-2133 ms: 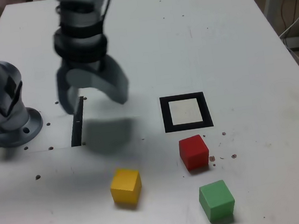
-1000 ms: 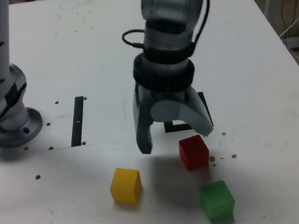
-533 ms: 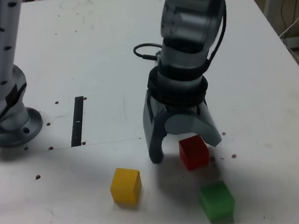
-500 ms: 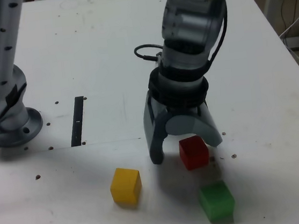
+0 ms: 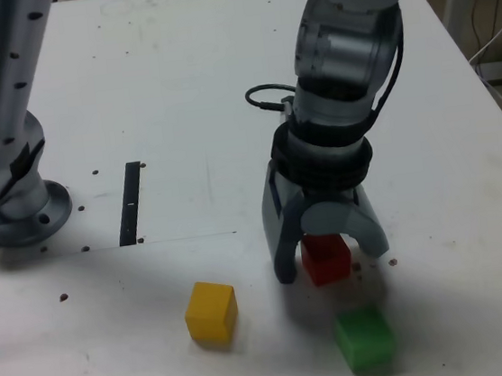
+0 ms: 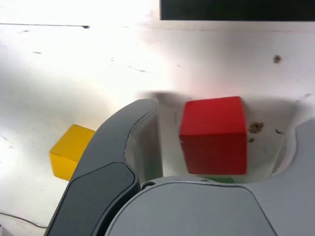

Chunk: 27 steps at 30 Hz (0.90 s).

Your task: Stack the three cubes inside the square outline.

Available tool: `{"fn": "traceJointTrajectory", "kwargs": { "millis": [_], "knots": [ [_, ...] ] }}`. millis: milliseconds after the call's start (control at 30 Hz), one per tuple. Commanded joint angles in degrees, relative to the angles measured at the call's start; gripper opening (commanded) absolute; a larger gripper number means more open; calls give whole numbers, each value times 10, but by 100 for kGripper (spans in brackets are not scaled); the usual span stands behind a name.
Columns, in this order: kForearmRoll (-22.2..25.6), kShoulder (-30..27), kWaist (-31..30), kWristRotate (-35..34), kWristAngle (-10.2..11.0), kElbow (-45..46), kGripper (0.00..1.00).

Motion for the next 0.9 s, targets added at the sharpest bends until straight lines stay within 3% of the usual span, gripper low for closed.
{"fn": "traceJointTrajectory", "kwargs": {
  "millis": [0,133,267,367,867],
  "knots": [
    [1,8,-1,-1,-2,-7,78],
    [1,13,-1,-1,-3,-12,65],
    [-8,16,-1,-1,1,-13,43],
    [-16,15,-1,-1,4,-12,33],
    [-13,8,-1,2,10,-9,31]
  ]
}}
